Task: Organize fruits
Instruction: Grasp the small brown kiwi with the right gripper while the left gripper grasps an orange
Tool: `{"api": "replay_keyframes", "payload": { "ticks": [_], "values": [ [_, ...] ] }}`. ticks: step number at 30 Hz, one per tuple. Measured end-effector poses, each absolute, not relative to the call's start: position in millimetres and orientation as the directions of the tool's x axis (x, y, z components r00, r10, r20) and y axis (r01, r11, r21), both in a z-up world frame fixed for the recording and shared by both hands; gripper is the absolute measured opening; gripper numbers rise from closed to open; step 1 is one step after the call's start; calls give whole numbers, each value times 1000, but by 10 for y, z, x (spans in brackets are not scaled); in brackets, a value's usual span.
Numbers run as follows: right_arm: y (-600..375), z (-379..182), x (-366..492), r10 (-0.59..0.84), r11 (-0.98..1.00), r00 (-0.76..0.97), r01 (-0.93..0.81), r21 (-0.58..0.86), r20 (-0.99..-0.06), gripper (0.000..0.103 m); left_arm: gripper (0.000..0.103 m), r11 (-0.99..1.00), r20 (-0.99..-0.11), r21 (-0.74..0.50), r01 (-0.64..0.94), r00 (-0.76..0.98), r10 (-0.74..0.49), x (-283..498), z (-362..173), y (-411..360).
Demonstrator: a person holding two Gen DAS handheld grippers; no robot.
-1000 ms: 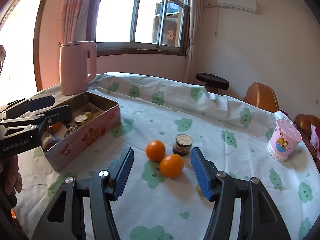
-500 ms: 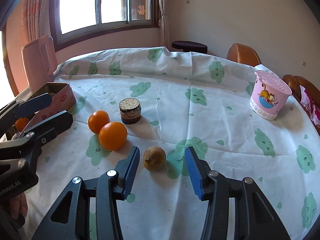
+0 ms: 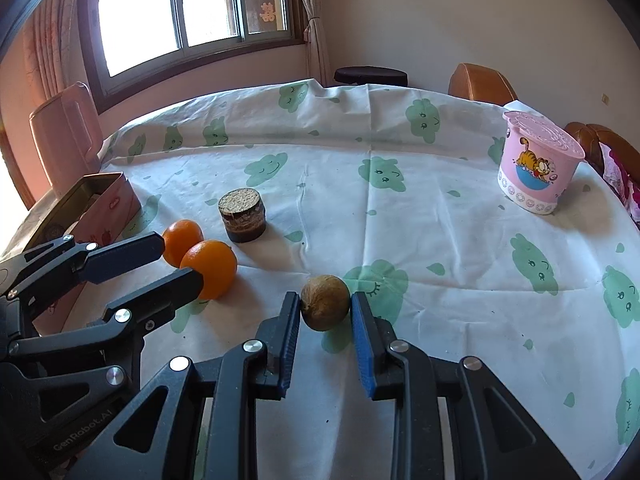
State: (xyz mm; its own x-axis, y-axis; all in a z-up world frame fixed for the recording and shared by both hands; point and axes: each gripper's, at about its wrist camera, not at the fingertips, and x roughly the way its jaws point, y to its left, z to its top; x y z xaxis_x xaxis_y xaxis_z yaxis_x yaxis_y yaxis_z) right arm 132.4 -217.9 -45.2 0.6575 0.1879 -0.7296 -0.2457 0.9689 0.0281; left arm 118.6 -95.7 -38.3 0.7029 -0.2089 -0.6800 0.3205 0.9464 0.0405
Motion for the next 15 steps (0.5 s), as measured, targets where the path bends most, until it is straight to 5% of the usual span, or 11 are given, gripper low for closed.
{"api": "replay_keyframes", "payload": {
  "ticks": [15],
  "values": [
    [-2182,-436,1309,161,974,671,-224,9,-724,28,29,948,-680,93,304,715,-162,1222,-392,-1029]
  ]
}}
